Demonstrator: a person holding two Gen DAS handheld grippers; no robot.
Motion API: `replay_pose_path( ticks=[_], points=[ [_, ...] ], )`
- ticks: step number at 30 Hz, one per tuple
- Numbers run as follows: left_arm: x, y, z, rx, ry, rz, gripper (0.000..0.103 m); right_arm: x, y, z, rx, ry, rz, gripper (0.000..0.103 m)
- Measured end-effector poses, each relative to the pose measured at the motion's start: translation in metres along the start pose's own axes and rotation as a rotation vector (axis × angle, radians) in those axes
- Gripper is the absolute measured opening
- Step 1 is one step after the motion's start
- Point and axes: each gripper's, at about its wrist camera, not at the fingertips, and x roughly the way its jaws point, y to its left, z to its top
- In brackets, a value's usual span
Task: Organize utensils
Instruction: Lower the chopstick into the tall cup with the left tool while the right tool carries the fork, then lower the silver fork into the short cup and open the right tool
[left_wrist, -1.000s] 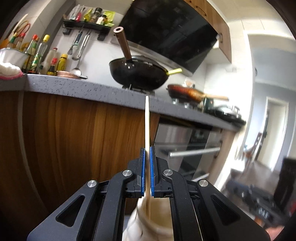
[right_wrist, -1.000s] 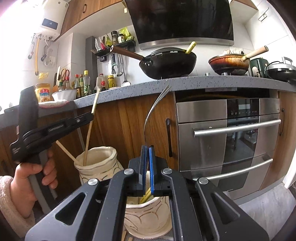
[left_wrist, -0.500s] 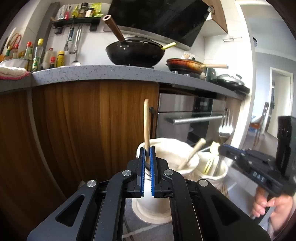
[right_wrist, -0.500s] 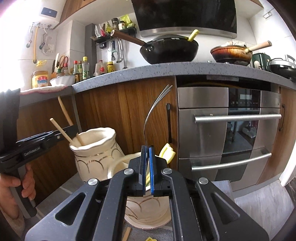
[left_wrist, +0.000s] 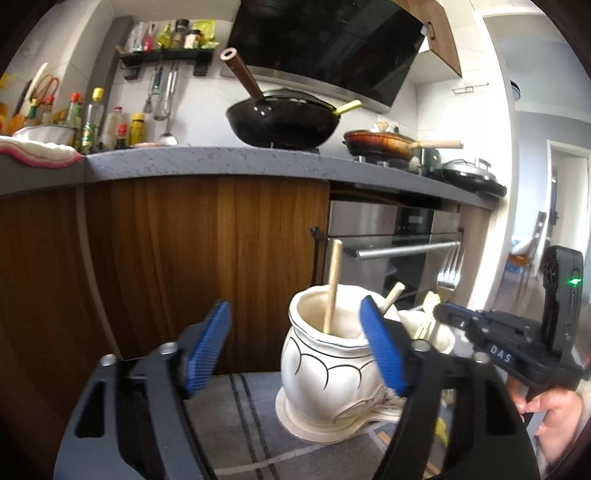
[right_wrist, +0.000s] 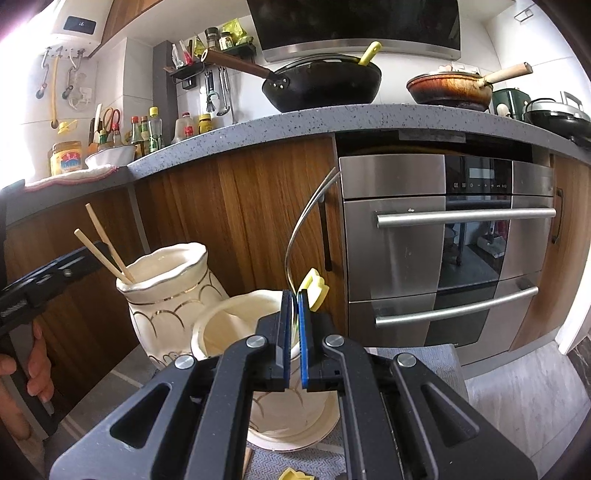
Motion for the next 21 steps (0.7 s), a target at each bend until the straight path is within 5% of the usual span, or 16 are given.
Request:
replay_pose_path(
  ticks=[8, 11, 15, 21],
  points=[
    [-0.006, -0.006, -0.013, 0.006, 0.000, 0.041, 0.094, -0.005, -0.003, 0.001, 0.005, -0.014, -0.013, 0.006],
    [-0.009, -0.008, -0.018, 0.008, 0.001, 0.047, 0.095, -0.007, -0.003, 0.002, 0.007, -0.023, -0.017, 0.022],
    [-0.011, -0.011, -0.025, 0.022, 0.020, 0.044, 0.096, -0.012, -0.004, 0.003, 0.007, -0.032, -0.032, 0.026],
    [-0.015, -0.016, -0.031, 0.032, 0.048, 0.047, 0.097, -0.027, -0.007, 0.003, 0.024, -0.046, -0.056, 0.062]
  ],
)
